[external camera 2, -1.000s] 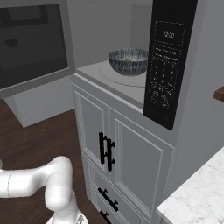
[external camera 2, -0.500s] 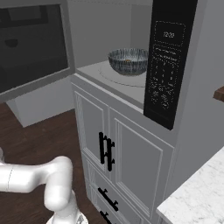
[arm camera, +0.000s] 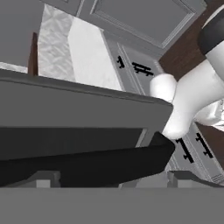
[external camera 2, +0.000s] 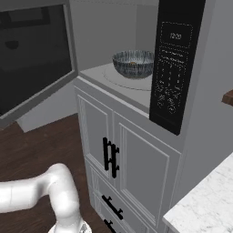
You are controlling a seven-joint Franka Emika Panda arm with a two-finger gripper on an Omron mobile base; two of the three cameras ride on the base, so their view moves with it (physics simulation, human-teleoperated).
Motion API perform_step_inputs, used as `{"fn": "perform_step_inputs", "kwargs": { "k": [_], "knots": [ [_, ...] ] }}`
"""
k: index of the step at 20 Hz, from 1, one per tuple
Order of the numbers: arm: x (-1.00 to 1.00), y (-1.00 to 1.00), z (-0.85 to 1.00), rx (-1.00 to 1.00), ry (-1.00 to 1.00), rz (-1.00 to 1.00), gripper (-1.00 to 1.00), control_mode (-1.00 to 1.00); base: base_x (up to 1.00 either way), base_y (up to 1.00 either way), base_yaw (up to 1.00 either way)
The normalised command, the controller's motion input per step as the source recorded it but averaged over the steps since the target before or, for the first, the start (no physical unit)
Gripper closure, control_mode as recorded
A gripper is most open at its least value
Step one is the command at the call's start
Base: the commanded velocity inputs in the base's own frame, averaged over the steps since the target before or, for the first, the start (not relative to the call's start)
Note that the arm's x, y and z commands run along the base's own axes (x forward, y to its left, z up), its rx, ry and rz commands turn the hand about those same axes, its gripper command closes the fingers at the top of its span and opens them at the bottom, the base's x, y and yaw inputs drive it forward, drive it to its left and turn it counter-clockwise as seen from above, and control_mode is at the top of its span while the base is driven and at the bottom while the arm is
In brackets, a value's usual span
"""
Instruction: Pick the mushroom from the sink and place it in the bowl. Then pick the bowl and place it in the microwave. Then close the microwave door and press the start button.
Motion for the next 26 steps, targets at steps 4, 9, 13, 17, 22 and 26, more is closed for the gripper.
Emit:
{"fn": "perform_step_inputs", "kwargs": {
  "k": [4, 9, 13, 17, 22, 26],
  "knots": [
    [0.3, -1.0, -0.15, 0.2, 0.0, 0.0, -1.0, -1.0, 0.0, 0.0, 0.0],
    [0.59, -1.0, 0.0, 0.19, 0.01, -0.02, -1.0, -1.0, 0.0, 0.0, 0.0],
    [0.8, -1.0, 0.0, 0.18, 0.04, -0.06, -1.0, -1.0, 0.0, 0.0, 0.0],
    [0.92, -1.0, 0.0, 0.17, 0.08, -0.13, -1.0, -1.0, 0.0, 0.0, 0.0],
    [0.89, -1.0, 0.0, 0.18, 0.05, -0.14, -1.0, -1.0, 0.0, 0.0, 0.0],
    [0.83, -0.84, 0.0, 0.12, -0.02, -0.07, -1.0, -1.0, 0.0, 0.0, 0.0]
  ]
}}
